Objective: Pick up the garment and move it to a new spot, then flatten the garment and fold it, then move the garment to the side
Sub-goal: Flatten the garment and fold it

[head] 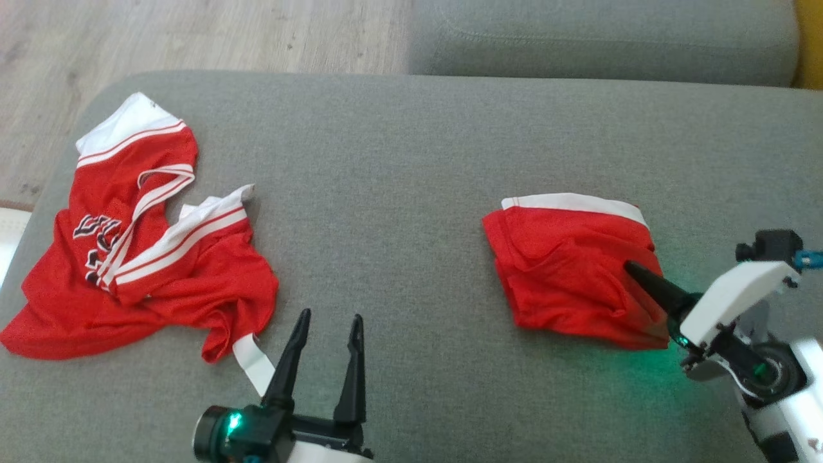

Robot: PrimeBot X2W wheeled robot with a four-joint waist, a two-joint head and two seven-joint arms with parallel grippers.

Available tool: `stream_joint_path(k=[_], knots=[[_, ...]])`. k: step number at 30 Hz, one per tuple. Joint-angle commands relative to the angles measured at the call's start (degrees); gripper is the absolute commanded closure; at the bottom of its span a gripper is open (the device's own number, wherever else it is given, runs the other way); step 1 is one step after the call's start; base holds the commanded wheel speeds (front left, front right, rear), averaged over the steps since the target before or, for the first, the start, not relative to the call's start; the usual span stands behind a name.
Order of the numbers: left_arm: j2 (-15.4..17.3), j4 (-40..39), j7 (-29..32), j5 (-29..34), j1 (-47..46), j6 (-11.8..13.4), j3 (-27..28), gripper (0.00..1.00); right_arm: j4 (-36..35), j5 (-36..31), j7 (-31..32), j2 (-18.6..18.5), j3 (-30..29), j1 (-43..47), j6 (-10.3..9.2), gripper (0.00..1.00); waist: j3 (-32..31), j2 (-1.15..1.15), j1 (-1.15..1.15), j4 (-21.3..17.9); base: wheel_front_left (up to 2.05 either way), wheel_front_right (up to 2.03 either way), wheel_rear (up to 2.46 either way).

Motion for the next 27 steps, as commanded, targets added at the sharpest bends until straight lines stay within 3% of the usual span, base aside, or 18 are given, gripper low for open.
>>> stream_joint_path(k=[1,5,11,14,15,16,17,22,25,27], knots=[[-0.5,-1.6,-0.5,-0.2,-2.9,0.0,0.8,0.00,-0.3,-0.8,0.3,-2.0,1.6,-3.3,-0.05,1.00,0.7,0.00,0.00,0.3,0.00,0.00,0.00],[-0.5,-1.1,-0.5,-0.2,-3.8,-0.2,0.5,0.00,2.1,2.3,2.4,-0.2,5.6,-4.6,-0.05,1.00,0.8,0.00,0.00,0.4,0.00,0.00,0.00],[-0.5,-0.2,-0.5,0.3,-2.8,-0.2,1.2,0.00,-3.8,8.8,9.5,-1.2,12.9,0.8,-0.05,1.00,-2.0,0.00,0.00,-2.1,0.00,0.00,0.00],[-0.5,0.0,-0.5,0.6,-1.6,0.2,2.0,0.00,-9.0,9.5,7.0,-1.8,14.8,4.5,-0.05,1.00,-4.4,0.00,0.00,-3.4,0.00,0.00,0.00],[-0.5,-0.2,-0.5,0.7,-1.2,0.6,2.4,0.00,-11.3,8.0,3.6,-2.1,15.1,5.4,-0.05,0.62,-4.9,0.00,0.00,-3.9,0.00,0.00,0.00],[-0.5,-0.6,-0.5,0.4,-0.7,1.0,3.0,0.00,-13.6,5.5,-0.9,-2.4,15.6,6.3,-0.05,0.00,-5.3,0.00,0.00,-4.3,0.00,0.00,0.00],[-0.5,-0.6,-0.5,0.4,-0.7,1.0,3.0,0.00,-13.6,5.5,-0.9,-2.4,15.6,6.3,-0.05,0.00,-5.3,0.00,0.00,-4.3,0.00,0.00,0.00],[-0.5,-6.0,-0.5,0.3,1.6,4.2,7.5,0.00,-17.4,-10.7,-26.2,-3.9,20.9,9.2,-0.05,0.00,-6.8,0.00,0.00,-6.7,0.00,0.00,0.00],[-0.5,-8.8,-0.5,1.6,3.6,5.1,9.6,0.00,-12.6,-17.1,-39.5,-3.0,21.3,9.5,-0.05,0.00,-7.8,0.00,0.00,-7.4,0.00,0.00,0.00],[-0.5,-9.6,-0.5,2.6,5.0,5.3,10.7,0.00,-8.4,-23.4,-43.2,-2.7,21.5,8.9,-0.05,0.00,-8.6,0.00,0.00,-7.6,0.00,0.00,0.00]])
